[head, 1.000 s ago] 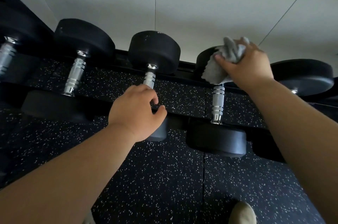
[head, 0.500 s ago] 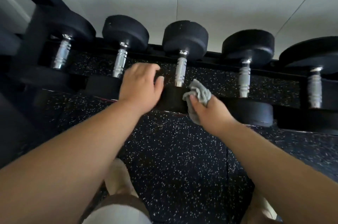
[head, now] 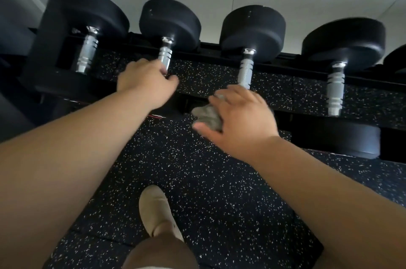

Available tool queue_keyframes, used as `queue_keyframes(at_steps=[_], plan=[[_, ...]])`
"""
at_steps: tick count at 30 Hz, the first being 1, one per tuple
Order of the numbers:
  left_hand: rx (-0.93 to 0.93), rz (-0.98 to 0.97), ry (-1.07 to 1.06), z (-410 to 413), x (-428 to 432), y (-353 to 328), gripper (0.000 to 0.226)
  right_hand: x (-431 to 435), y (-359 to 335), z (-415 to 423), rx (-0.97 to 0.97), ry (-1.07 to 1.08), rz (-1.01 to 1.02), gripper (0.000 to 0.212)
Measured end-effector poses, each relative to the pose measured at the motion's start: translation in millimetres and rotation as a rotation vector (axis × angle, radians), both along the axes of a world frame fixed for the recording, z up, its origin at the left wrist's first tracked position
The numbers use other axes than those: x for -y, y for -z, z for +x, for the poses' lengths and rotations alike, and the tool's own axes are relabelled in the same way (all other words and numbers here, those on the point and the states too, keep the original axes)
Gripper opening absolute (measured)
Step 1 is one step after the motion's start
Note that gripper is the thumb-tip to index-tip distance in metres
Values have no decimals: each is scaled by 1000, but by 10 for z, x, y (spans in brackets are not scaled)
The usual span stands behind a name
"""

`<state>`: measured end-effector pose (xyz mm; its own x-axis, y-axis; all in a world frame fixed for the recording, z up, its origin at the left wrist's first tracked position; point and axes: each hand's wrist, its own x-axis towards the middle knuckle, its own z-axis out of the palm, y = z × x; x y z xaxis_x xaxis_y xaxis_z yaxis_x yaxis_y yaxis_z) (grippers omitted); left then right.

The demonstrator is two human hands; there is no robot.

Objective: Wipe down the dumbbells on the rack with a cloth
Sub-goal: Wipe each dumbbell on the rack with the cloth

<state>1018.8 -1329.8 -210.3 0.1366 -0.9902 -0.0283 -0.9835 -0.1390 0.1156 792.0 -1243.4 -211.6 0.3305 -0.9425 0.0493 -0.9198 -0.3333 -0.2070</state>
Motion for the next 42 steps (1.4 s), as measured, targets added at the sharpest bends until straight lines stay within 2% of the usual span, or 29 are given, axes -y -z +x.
queue_keyframes(at_steps=[2, 5, 7, 10, 12, 16, 18, 20, 23, 25, 26, 28, 31, 34, 36, 39, 40, 42], plan=[[63, -54, 28, -93, -39, 36, 43, -68, 34, -222, 135, 120, 22, 65], [69, -97, 15, -81, -31, 65, 46, -162, 77, -505, 460, 324, 130, 53], [101, -72, 10, -61, -3, 79, 50, -186, 88, -507, 498, 365, 152, 51], [116, -57, 10, -63, 17, 83, 56, -110, 27, -197, 214, 221, 9, 53], [115, -54, -9, -61, 26, 91, 57, 31, -17, 160, -61, 68, -48, 38], [71, -52, -30, -76, 15, 61, 50, 167, -42, 694, -451, -215, 121, 16], [40, -58, -32, -73, 8, 59, 44, 157, 3, 698, -520, -291, 79, 20], [33, -60, -35, -59, 9, 68, 45, 127, -34, 470, -362, -188, 25, 25], [66, -65, -32, -54, 24, 89, 54, 28, -82, -85, 78, 86, 62, 54], [76, -63, -41, -49, 36, 102, 58, -53, -85, -408, 326, 196, 139, 52], [74, -62, -46, -51, 36, 104, 58, -83, -68, -493, 389, 243, 167, 49], [72, -62, -53, -54, 36, 106, 59, -72, -25, -470, 352, 266, 169, 53], [76, -61, -34, -61, 24, 103, 57, 9, 10, -119, 44, 154, 42, 68], [62, -65, -23, -58, 9, 95, 52, 148, -43, 242, -220, 21, -12, 73], [49, -72, -16, -56, 18, 82, 49, 174, -53, 212, -199, -26, -24, 61], [44, -74, -15, -50, 32, 87, 48, 92, 83, -224, 222, 85, -2, 25], [42, -72, -17, -47, 33, 94, 48, 4, 170, -400, 381, 178, 19, 25], [47, -76, -27, -40, 35, 114, 47, -207, 350, -662, 623, 381, 110, 39]])
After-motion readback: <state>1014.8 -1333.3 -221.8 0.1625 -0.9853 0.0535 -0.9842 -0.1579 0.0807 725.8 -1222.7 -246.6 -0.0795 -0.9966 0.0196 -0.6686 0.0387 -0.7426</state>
